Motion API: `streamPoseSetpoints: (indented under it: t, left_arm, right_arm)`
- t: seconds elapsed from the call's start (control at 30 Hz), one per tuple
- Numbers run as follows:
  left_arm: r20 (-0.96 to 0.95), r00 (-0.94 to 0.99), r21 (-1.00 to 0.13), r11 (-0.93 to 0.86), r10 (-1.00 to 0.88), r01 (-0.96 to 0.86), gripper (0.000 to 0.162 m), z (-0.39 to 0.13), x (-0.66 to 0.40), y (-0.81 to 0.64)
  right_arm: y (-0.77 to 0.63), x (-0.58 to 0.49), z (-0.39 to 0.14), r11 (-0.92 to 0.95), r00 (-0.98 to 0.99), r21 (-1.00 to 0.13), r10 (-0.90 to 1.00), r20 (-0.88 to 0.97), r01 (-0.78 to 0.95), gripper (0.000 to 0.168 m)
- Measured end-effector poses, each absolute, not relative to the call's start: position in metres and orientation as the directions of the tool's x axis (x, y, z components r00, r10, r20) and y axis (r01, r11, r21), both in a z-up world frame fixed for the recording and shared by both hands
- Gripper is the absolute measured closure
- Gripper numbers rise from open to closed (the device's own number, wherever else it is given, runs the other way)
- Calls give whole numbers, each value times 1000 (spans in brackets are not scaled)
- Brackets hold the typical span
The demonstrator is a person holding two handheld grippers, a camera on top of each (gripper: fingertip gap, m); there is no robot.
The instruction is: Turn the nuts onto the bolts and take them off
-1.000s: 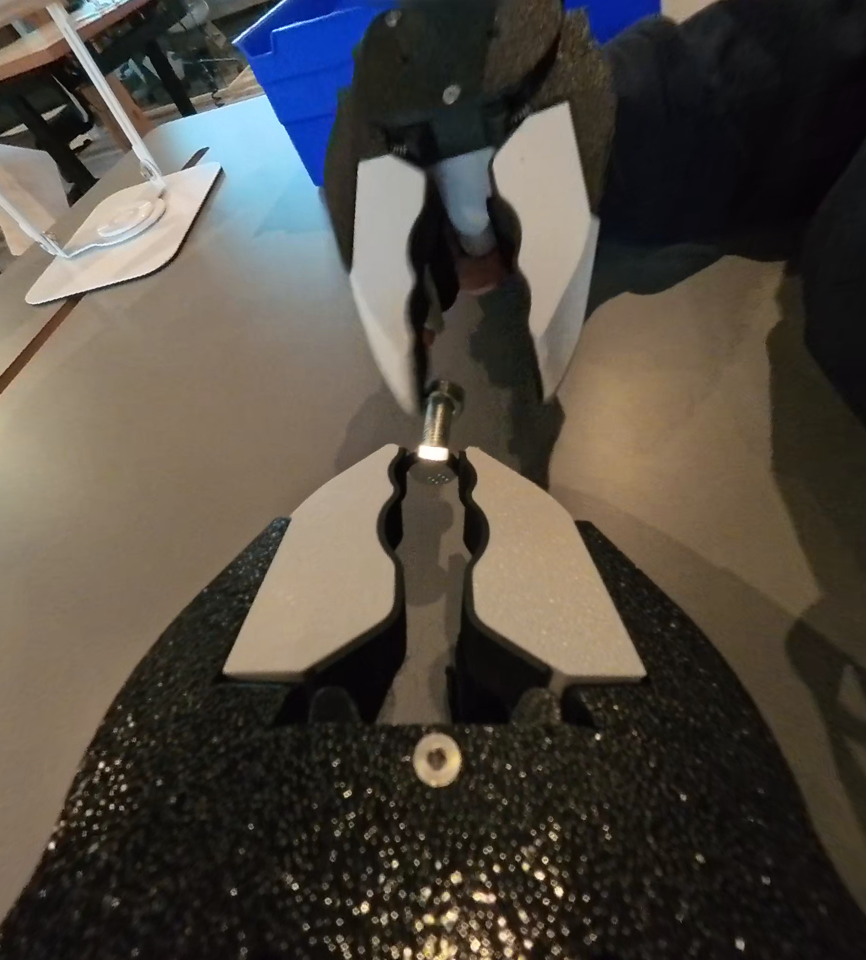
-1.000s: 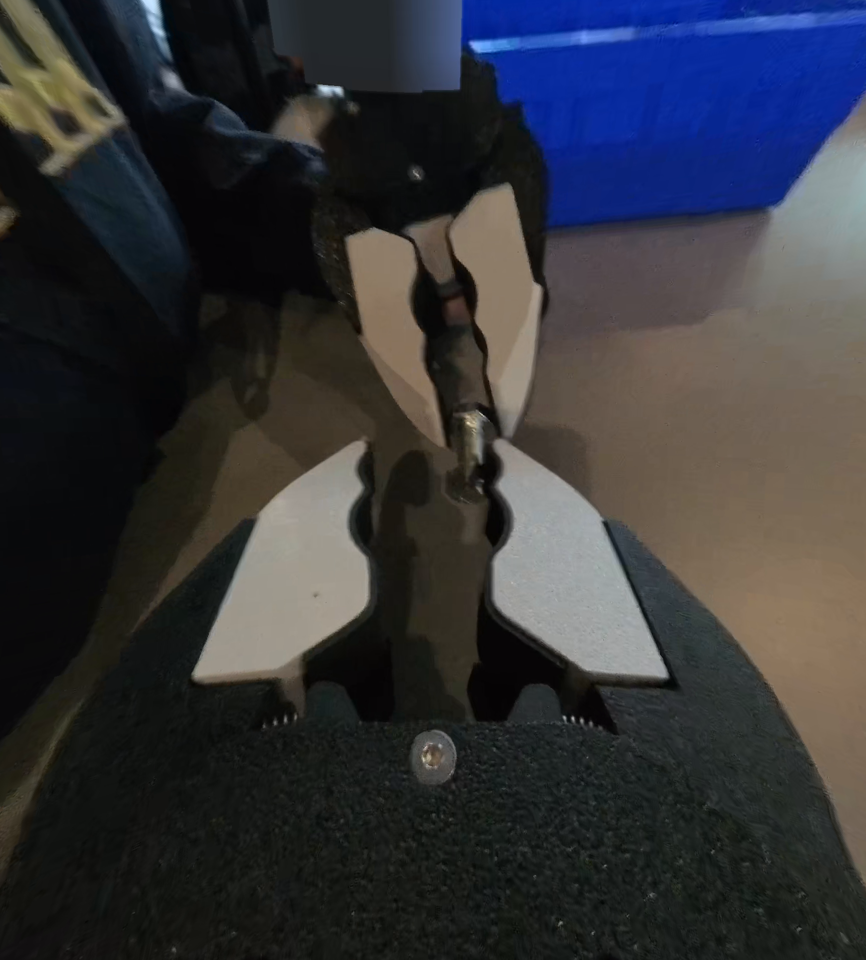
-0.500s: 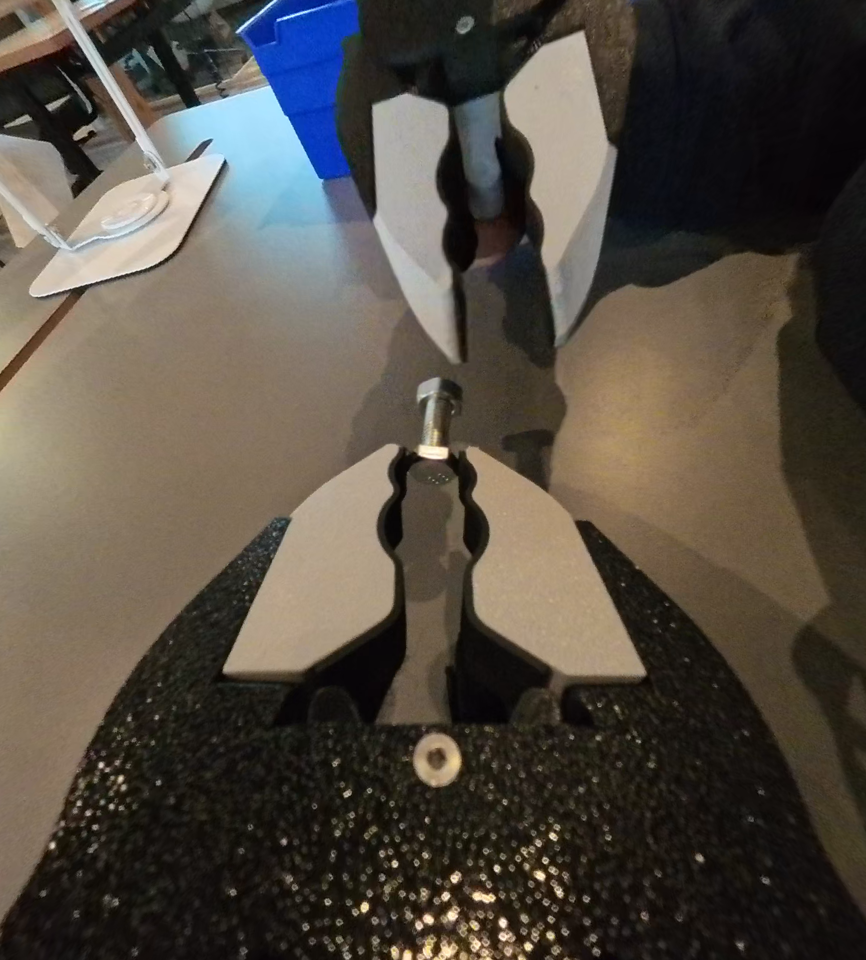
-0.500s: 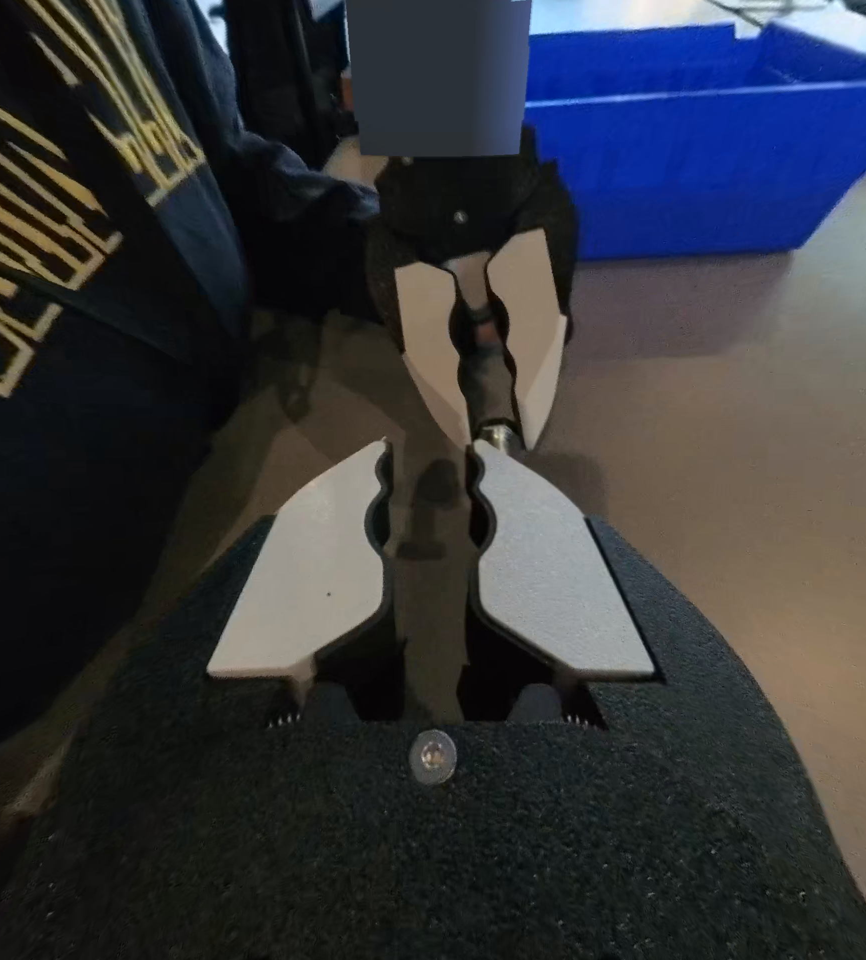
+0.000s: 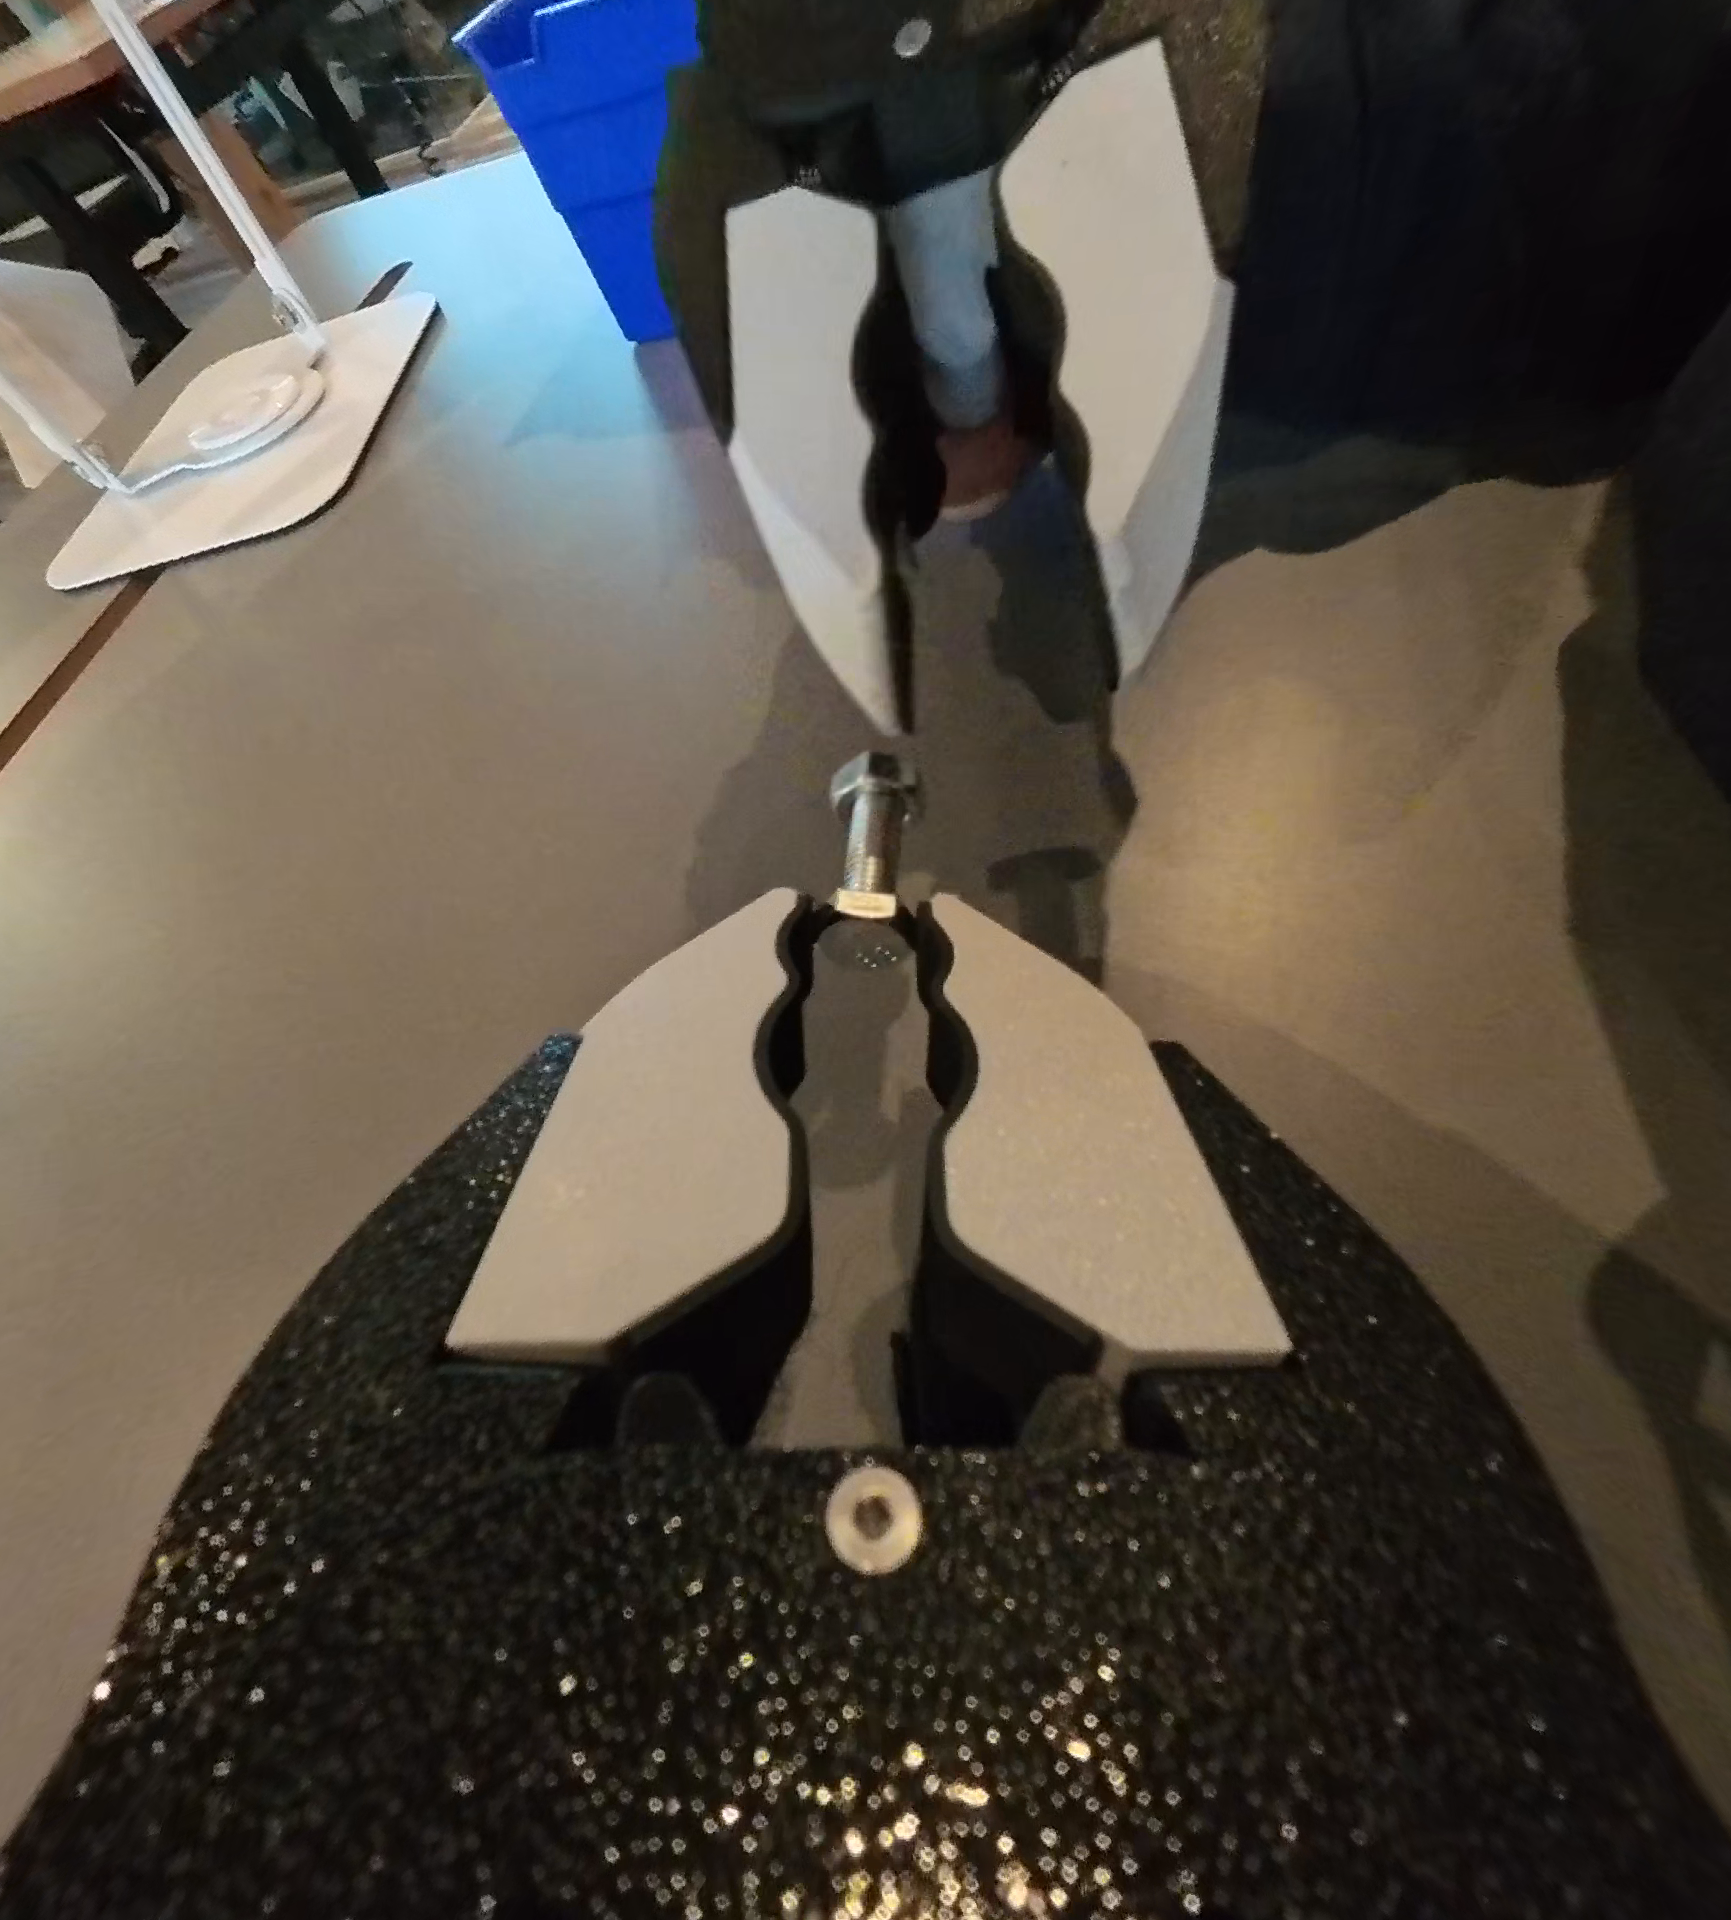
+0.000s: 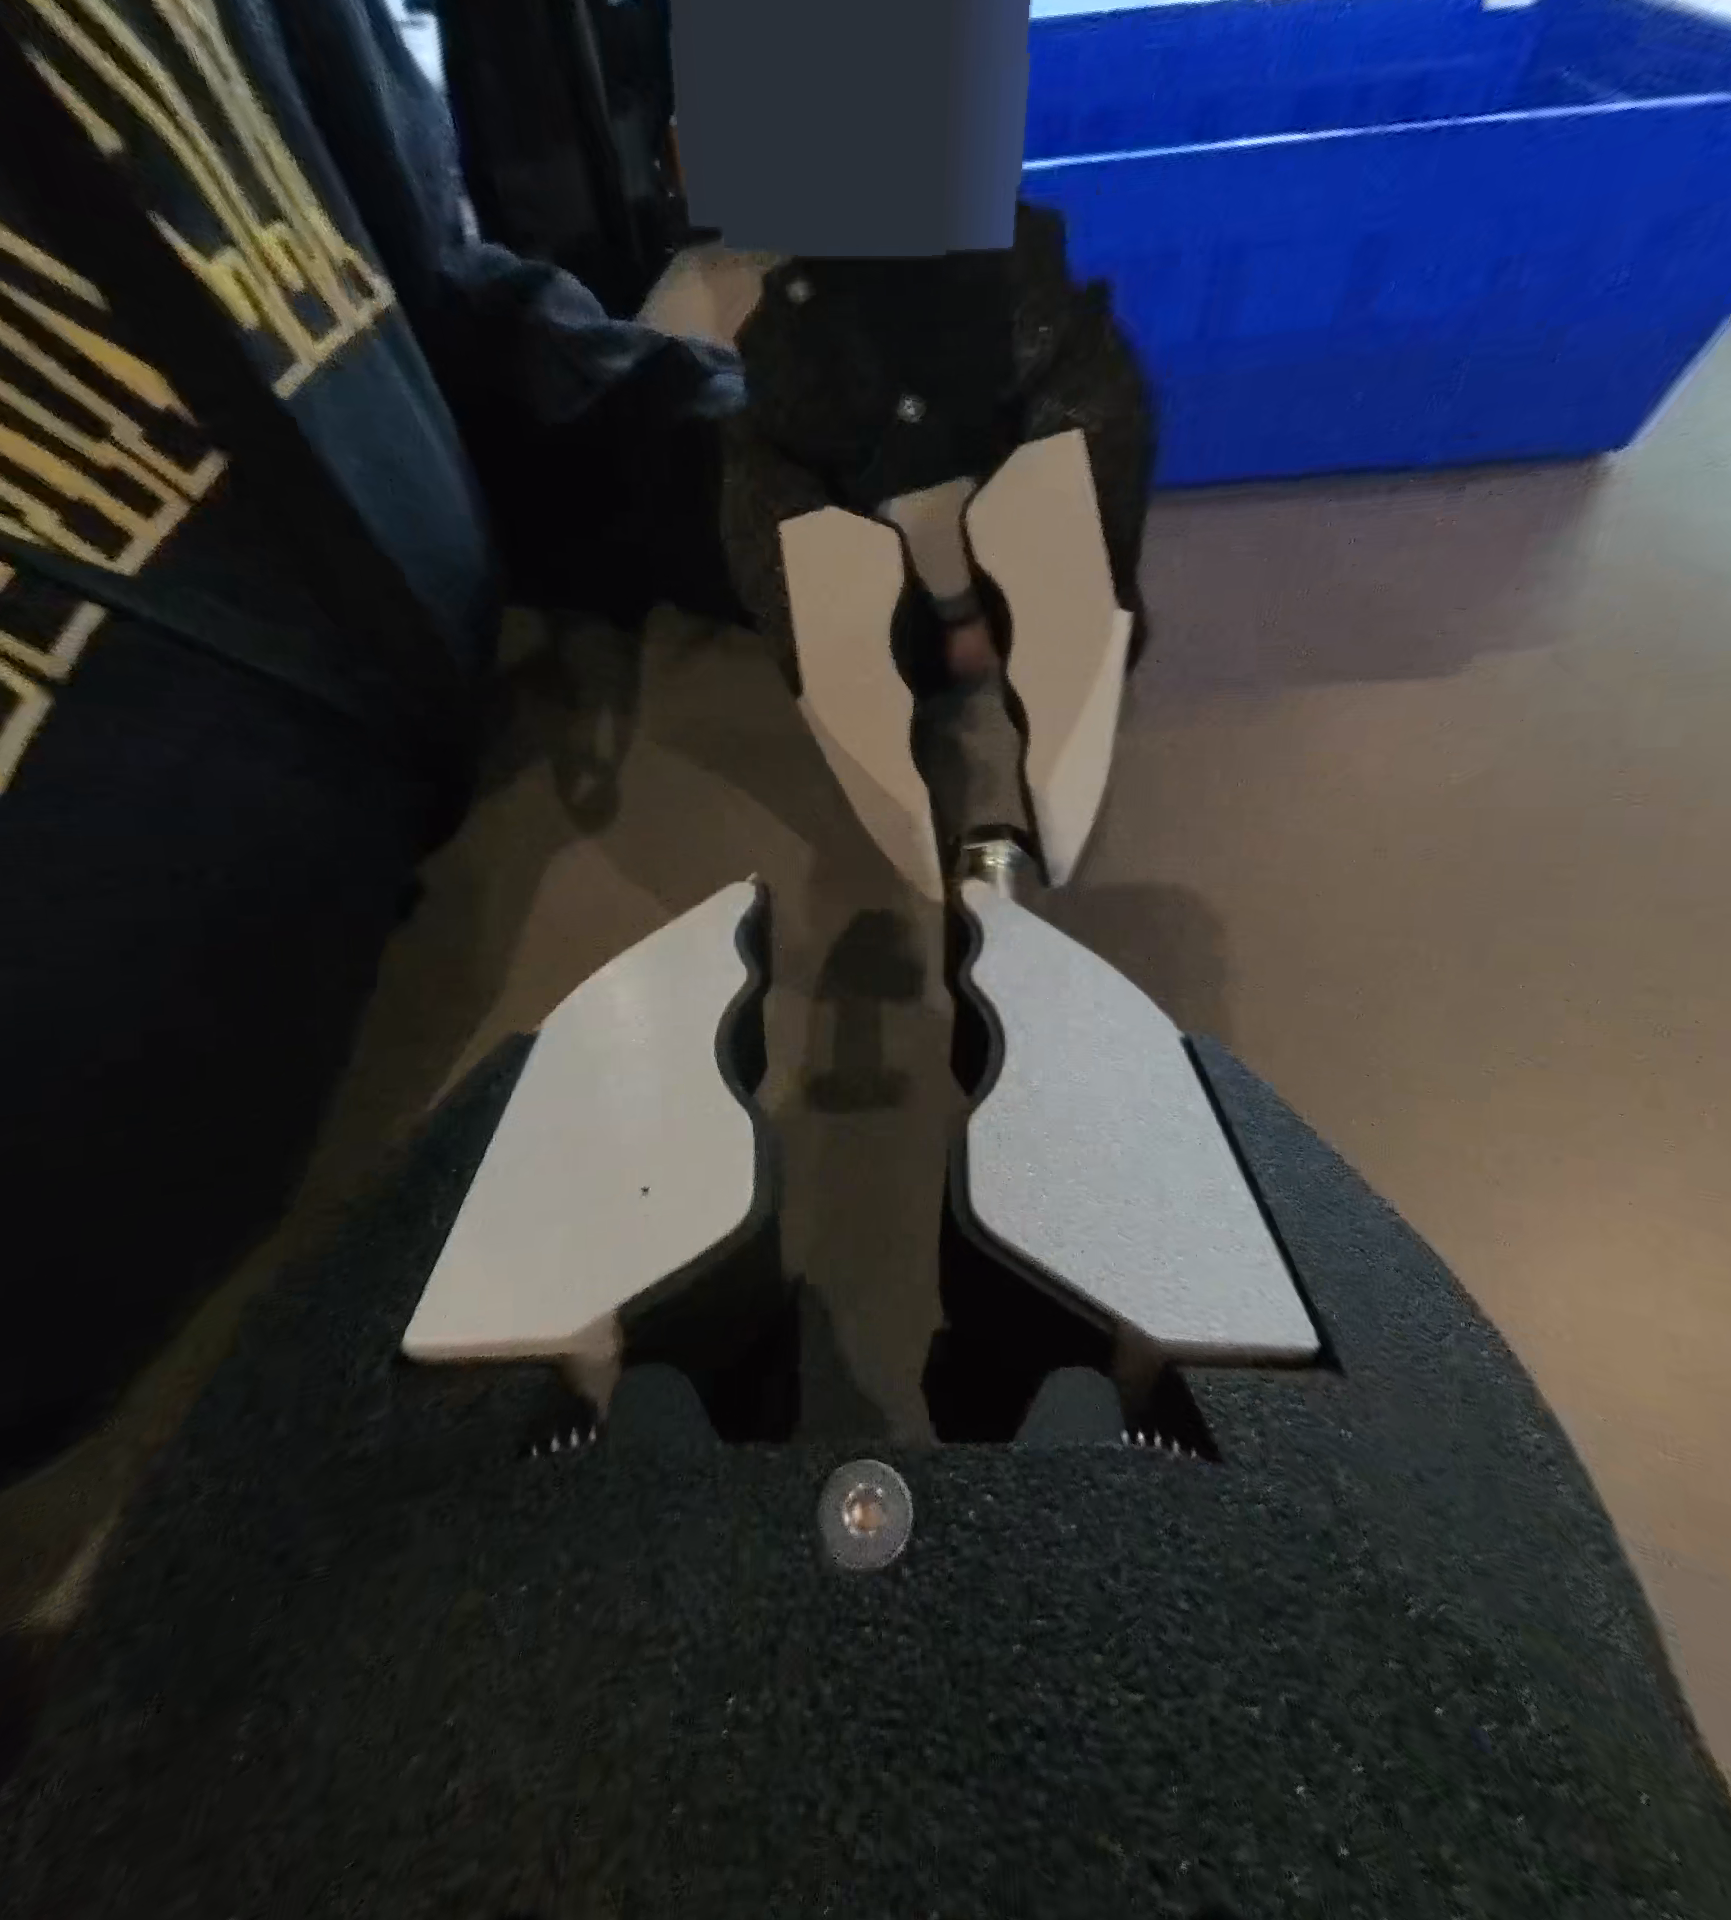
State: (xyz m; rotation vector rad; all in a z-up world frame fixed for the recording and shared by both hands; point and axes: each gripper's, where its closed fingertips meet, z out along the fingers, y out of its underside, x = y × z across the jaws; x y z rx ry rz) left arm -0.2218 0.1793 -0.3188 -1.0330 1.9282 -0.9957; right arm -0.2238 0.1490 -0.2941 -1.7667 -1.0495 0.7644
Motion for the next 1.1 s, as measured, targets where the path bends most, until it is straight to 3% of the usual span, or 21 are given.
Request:
streamPoseSetpoints:
  t: [0.27,0.33,0.4,0.57,0.73,0.87,1.1]
  left_arm:
    - [-226,-417,-871,374,-880,-317,144,-318,-222,179]
    - [-229,-424,-868,381,-876,-317,144,-318,-222,178]
    - [-234,-417,-860,387,-878,-332,144,-321,-222,179]
    - [-244,-428,-843,409,-870,-350,144,-325,-221,178]
    - [-258,-437,-822,433,-862,-369,144,-330,-221,177]
    - [-273,-439,-802,455,-856,-387,144,-334,-221,177]
    - [-271,-440,-803,453,-856,-386,144,-334,-221,177]
  right_arm:
    - [160,-220,-316,-261,514,-873,857,-14,411,120]
    - [157,-220,-310,-242,497,-885,868,-13,399,122]
    - [148,-223,-301,-230,446,-902,894,-48,364,140]
    - [160,-210,-314,-266,534,-861,846,8,434,128]
    - [157,-211,-328,-282,516,-810,856,30,514,128]
    - [144,-213,-321,-281,463,-819,886,-21,500,148]
    - [154,-209,-335,-288,511,-774,858,53,564,124]
